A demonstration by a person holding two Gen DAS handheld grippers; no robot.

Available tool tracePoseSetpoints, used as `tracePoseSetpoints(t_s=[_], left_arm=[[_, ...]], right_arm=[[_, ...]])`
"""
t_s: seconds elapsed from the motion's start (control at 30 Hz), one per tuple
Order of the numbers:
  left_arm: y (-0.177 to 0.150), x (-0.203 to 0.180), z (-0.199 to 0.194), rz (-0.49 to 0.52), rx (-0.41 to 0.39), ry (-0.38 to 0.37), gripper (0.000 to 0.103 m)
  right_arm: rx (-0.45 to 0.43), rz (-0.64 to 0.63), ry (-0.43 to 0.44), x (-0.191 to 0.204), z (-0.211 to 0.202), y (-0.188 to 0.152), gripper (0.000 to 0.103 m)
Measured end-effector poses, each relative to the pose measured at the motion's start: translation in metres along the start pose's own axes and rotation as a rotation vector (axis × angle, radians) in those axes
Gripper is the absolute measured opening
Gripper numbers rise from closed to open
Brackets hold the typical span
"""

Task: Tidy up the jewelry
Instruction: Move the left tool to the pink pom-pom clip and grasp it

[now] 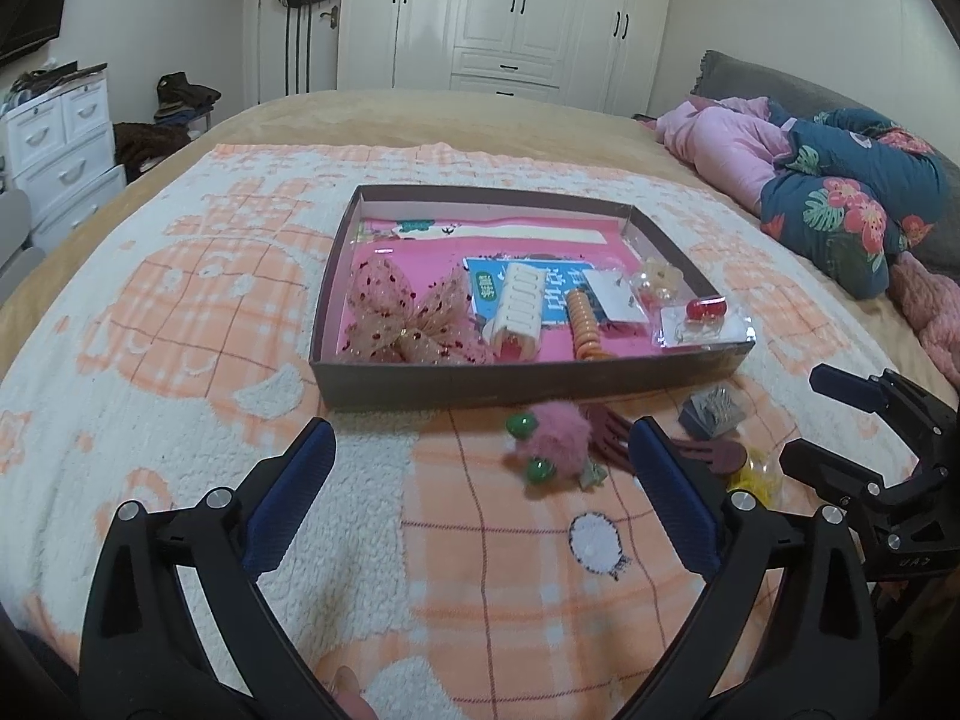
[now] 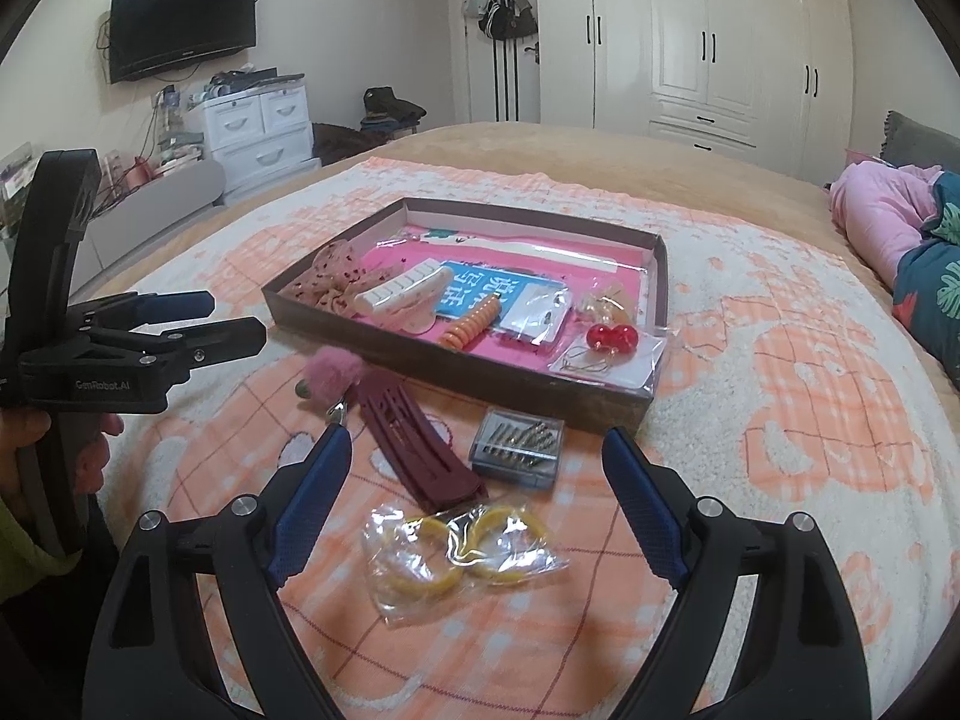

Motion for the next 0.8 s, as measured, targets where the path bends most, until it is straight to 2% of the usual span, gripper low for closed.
tracePoseSetpoints(t_s=[0.47, 0.8], left_arm=[[-0.014, 0.002, 0.000, 0.021, 0.037, 0.005, 0.090], [-0.021, -0.012, 0.010, 0.050, 0.058, -0.023, 0.090]], right_arm=[[0.049, 0.000, -0.003, 0.006, 0.001, -0.020, 0.088], [0.095, 0.002, -0.036, 0.005, 0.006, -0.038, 0.089]])
Point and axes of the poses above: each gripper's, at about its wrist camera, not at the fingertips, and z roughly the way its jaws point, x to its left, y to its top, the point moved 4 cm from there along z, roughly the way its jaws point, and after that the axes turned 7 degrees about z, right-handed, at the moved point
